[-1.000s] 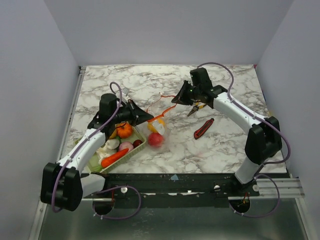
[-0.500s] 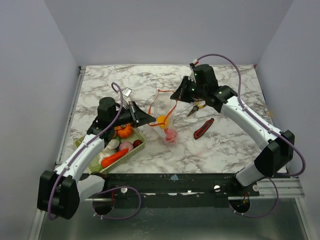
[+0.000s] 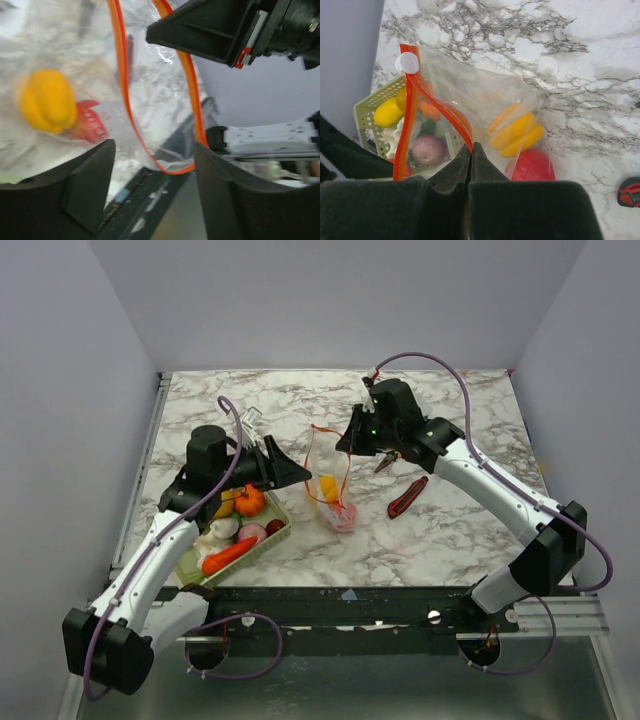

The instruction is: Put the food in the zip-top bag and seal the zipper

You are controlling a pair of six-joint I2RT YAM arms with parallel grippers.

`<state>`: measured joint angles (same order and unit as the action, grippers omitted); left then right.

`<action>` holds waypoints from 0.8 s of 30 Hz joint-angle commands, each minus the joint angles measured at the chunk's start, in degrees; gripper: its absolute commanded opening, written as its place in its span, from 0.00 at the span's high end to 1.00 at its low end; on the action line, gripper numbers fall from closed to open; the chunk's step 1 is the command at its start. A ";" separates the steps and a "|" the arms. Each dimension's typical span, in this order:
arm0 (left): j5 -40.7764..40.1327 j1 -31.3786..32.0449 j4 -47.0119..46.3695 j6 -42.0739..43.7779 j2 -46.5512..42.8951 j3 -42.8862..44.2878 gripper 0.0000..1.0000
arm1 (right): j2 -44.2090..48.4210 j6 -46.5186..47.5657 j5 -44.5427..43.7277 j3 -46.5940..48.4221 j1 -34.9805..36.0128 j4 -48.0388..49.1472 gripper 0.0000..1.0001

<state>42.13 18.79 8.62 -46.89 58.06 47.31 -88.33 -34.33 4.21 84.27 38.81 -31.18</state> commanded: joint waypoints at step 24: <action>-52.24 -13.01 28.35 15.36 2.46 -0.99 0.14 | 6.02 2.24 -3.18 -4.90 0.12 1.57 1.00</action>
<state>-7.57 7.40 39.18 -29.58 57.32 45.69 -84.66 -32.49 1.93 80.51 38.81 -30.65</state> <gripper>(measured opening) 0.880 0.006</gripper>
